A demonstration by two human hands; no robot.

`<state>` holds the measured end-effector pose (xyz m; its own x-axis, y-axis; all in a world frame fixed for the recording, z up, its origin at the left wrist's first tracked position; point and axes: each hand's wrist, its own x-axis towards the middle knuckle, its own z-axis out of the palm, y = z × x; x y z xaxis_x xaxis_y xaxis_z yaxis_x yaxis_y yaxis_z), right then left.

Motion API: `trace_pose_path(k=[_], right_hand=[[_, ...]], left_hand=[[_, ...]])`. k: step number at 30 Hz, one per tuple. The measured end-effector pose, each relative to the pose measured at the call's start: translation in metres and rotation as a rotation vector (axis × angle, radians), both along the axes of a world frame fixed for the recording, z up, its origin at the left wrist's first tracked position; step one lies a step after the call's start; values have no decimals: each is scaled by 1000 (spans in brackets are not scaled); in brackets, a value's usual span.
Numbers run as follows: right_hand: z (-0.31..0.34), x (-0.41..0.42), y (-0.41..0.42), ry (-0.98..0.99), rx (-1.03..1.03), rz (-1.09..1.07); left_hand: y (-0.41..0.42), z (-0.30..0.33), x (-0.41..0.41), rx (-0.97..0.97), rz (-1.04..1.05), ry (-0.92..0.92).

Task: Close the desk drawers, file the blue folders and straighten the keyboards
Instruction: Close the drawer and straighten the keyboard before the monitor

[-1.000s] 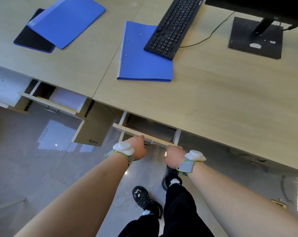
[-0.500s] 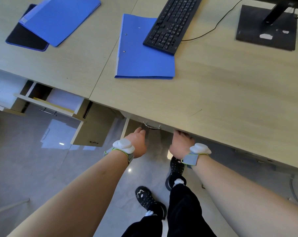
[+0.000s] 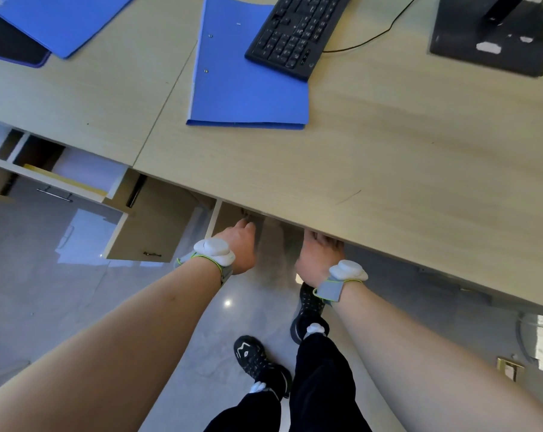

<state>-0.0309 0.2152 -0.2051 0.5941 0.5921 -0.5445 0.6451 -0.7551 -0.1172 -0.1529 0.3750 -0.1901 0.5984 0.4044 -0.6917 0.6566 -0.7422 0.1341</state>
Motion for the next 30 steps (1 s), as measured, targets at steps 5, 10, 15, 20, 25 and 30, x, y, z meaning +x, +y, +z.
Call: trace_pose_path(k=[5, 10, 15, 20, 25, 30], right_hand=[[-7, 3, 3, -44, 9, -2], [-10, 12, 13, -8, 4, -54], [-17, 19, 21, 71, 1, -79], [-25, 18, 22, 145, -6, -138], [-18, 21, 30, 217, -20, -92], [-14, 12, 34, 101, -25, -103]], left_hand=[[-2, -4, 6, 18, -10, -20], [-4, -8, -1, 6, -24, -5], [-5, -7, -8, 19, -3, 21], [-6, -10, -9, 20, -9, 43], [-6, -8, -9, 17, -27, 18], [3, 2, -26, 50, -22, -15]])
